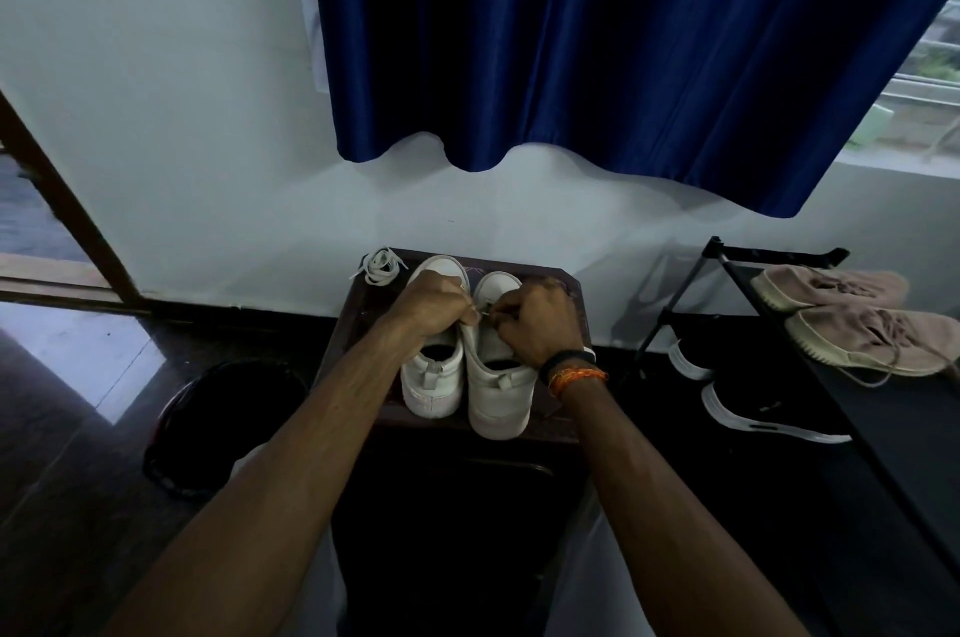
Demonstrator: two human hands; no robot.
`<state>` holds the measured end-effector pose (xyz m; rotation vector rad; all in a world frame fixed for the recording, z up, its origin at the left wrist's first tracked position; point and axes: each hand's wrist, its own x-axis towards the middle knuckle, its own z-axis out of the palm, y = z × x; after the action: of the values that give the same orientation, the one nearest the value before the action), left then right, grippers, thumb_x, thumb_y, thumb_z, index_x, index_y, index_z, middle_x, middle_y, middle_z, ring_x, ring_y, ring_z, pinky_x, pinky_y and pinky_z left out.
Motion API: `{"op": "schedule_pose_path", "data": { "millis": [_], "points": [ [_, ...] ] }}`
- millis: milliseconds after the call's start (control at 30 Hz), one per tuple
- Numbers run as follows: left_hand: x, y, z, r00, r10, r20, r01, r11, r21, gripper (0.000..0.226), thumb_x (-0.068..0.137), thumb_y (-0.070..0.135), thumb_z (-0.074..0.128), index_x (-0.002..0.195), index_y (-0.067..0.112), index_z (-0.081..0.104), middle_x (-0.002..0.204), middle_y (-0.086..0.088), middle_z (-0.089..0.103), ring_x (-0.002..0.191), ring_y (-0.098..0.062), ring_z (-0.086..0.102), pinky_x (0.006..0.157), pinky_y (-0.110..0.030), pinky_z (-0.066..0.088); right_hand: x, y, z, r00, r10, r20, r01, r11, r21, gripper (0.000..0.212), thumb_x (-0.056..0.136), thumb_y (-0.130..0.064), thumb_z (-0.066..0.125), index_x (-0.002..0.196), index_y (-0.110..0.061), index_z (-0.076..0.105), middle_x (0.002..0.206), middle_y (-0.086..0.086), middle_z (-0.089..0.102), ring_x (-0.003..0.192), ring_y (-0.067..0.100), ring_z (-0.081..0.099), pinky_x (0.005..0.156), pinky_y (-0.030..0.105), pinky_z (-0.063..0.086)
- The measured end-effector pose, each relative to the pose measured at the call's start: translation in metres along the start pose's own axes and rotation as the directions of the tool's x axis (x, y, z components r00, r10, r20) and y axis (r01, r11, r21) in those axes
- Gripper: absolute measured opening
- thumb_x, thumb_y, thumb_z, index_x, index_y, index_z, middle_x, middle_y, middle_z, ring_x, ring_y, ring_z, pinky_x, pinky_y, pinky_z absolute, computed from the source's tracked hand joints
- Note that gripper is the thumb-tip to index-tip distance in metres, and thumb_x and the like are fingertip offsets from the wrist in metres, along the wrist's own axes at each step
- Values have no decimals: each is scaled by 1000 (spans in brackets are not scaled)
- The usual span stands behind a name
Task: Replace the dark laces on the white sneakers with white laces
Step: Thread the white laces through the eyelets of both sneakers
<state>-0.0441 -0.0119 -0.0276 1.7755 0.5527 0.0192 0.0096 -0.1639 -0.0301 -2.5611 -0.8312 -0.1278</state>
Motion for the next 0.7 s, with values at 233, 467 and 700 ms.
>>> {"op": "schedule_pose_path", "data": {
  "millis": [233,467,700],
  "points": [
    [2,-4,-2,999,45,21,-46,998,30,22,75,-9,74,95,-18,69,87,3,54,75,1,48,74,-23,43,1,1,2,999,-39,25,39,999,-5,24,70,-31,61,82,-23,80,80,7,72,88,32,62,74,39,53],
    [5,-10,-2,998,64,13,-63,997,-37,16,75,-9,76,90,-12,74,111,3,61,103,-6,56,101,-32,46,-1,1,10,999,-10,-40,10,1000,10,29,69,-35,54,74,-18,76,75,8,70,82,34,63,71,40,53],
    [6,-14,0,996,91,25,-90,995,-40,16,71,4,86,84,0,78,140,-5,57,124,-8,51,109,-34,42,1,8,10,998,-65,-8,65,998,28,8,77,-20,69,76,-17,77,76,12,69,89,34,60,71,37,50]
  ]
}}
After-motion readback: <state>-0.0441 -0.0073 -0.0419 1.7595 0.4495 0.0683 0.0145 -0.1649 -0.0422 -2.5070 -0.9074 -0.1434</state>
